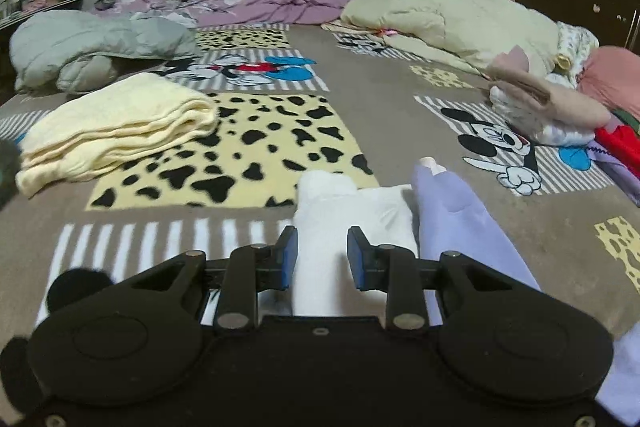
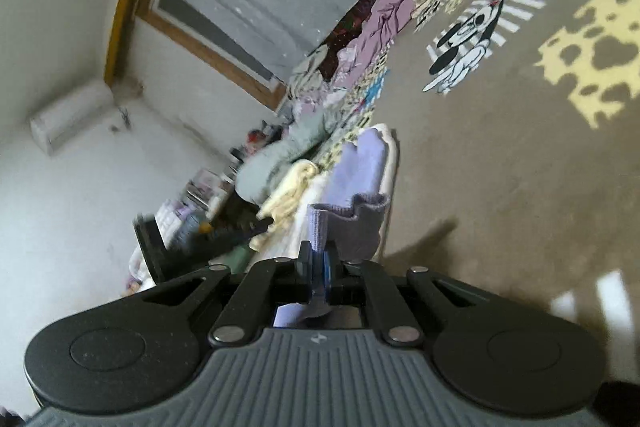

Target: Fold clothes

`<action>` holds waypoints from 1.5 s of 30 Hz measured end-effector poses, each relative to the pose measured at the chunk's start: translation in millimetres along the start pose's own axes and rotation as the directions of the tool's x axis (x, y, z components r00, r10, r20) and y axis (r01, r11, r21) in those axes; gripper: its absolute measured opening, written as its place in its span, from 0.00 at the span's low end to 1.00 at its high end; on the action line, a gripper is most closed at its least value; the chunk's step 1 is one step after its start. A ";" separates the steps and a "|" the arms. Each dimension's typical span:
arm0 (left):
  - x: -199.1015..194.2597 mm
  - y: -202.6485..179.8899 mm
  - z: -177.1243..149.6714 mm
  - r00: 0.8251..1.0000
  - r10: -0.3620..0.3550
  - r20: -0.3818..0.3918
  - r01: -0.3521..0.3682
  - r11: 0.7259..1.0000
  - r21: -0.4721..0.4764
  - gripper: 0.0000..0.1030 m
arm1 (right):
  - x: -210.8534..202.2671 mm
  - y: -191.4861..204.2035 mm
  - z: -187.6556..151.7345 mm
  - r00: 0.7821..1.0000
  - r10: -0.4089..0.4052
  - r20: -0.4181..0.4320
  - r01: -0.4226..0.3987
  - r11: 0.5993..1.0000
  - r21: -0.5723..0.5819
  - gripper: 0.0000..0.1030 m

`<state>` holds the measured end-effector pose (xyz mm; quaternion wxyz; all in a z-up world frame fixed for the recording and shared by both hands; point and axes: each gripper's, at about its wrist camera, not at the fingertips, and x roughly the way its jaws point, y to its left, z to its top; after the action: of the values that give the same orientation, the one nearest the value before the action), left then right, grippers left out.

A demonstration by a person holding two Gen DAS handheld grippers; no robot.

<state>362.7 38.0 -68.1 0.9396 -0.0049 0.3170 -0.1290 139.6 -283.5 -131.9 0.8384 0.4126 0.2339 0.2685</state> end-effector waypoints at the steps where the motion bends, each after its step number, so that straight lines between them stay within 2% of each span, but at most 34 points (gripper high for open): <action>1: 7.4 -3.2 2.7 1.000 -0.004 -0.012 0.004 1.000 0.004 0.26 | -0.5 -0.7 -1.3 1.000 -0.022 -0.009 0.022 1.000 0.001 0.07; 4: 29.8 -12.7 10.8 0.999 -0.015 -0.047 0.016 1.000 0.015 0.26 | -0.6 -10.0 -4.2 0.997 -0.077 -0.021 0.078 0.996 0.035 0.07; 6: 44.7 -19.1 16.3 0.997 -0.022 -0.070 0.024 0.999 0.022 0.26 | 2.8 -19.0 -5.1 0.995 -0.085 -0.045 0.088 0.993 0.080 0.07; 8: 67.1 -25.1 16.4 0.993 0.013 -0.117 -0.009 0.999 0.039 0.26 | 6.7 -26.4 -6.8 0.994 -0.084 -0.069 0.092 0.989 0.119 0.11; 10: 85.2 -24.2 13.3 0.991 0.032 -0.128 -0.029 0.999 0.025 0.27 | 10.3 -29.2 -10.7 0.993 -0.081 -0.082 0.091 0.986 0.137 0.12; 13: 82.1 -15.4 22.4 0.994 0.002 -0.108 -0.008 0.998 -0.060 0.27 | 16.1 -29.5 -15.2 0.991 -0.082 -0.102 0.095 0.987 0.132 0.12; 16: 58.5 -1.8 22.9 0.998 -0.024 -0.061 0.017 0.992 -0.122 0.27 | 19.1 -28.1 -17.2 0.990 -0.083 -0.114 0.097 0.988 0.123 0.12; 19: 22.7 9.0 9.2 0.999 -0.010 -0.033 0.006 0.991 -0.134 0.27 | 17.1 -28.0 -17.3 0.990 -0.086 -0.112 0.100 0.987 0.129 0.13; 20: 8.6 14.3 2.4 1.000 -0.008 -0.021 0.005 0.989 -0.146 0.27 | 16.1 -27.7 -16.6 0.990 -0.090 -0.107 0.104 0.986 0.130 0.17; 23: -39.5 31.7 -27.4 1.000 -0.003 0.018 0.007 0.977 -0.215 0.27 | 13.6 -26.5 -15.1 0.990 -0.105 -0.095 0.116 0.986 0.122 0.38; 27: -102.7 47.7 -73.1 0.998 0.013 0.064 0.007 0.951 -0.310 0.27 | 17.5 -24.1 -15.0 0.988 -0.124 -0.090 0.133 0.986 0.097 0.39; 30: -137.8 42.2 -106.7 0.996 -0.027 0.089 0.055 0.946 -0.321 0.27 | 20.5 -18.8 -17.8 0.987 -0.146 -0.068 0.150 0.987 0.059 0.37; 31: -144.5 37.2 -115.0 0.995 -0.043 0.087 0.068 0.950 -0.304 0.27 | 21.4 -16.9 -18.9 0.986 -0.153 -0.059 0.156 0.987 0.045 0.35; 33: -153.8 28.4 -127.3 0.995 -0.058 0.083 0.079 0.959 -0.271 0.27 | 24.3 -14.9 -19.1 0.987 -0.160 -0.036 0.161 0.986 0.033 0.14; 35: -159.0 21.4 -135.8 0.994 -0.081 0.076 0.098 0.964 -0.249 0.27 | 21.0 -11.3 -18.8 0.987 -0.162 0.002 0.162 0.986 0.031 0.08; 38: -166.4 8.2 -146.7 0.992 -0.112 0.066 0.122 0.977 -0.172 0.27 | 13.5 -5.2 -18.1 0.985 -0.163 0.063 0.162 0.986 0.028 0.07; 42: -168.7 -22.6 -161.6 0.989 -0.147 0.000 0.147 0.989 0.008 0.27 | 15.1 -1.3 -9.2 0.980 -0.169 0.105 0.171 0.985 -0.009 0.07; 44: -167.2 -41.3 -172.9 0.994 -0.092 -0.054 0.100 0.980 0.169 0.27 | 16.6 0.5 -4.3 0.977 -0.172 0.124 0.177 0.984 -0.029 0.07; 45: -167.6 -46.6 -176.4 0.996 -0.060 -0.064 0.073 0.973 0.219 0.27 | 17.4 1.3 -1.9 0.976 -0.173 0.133 0.180 0.983 -0.040 0.07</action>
<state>117.9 46.9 -105.1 0.9201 0.0929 0.3267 -0.1951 151.1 -270.6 -134.8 0.8827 0.3850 0.2078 0.1715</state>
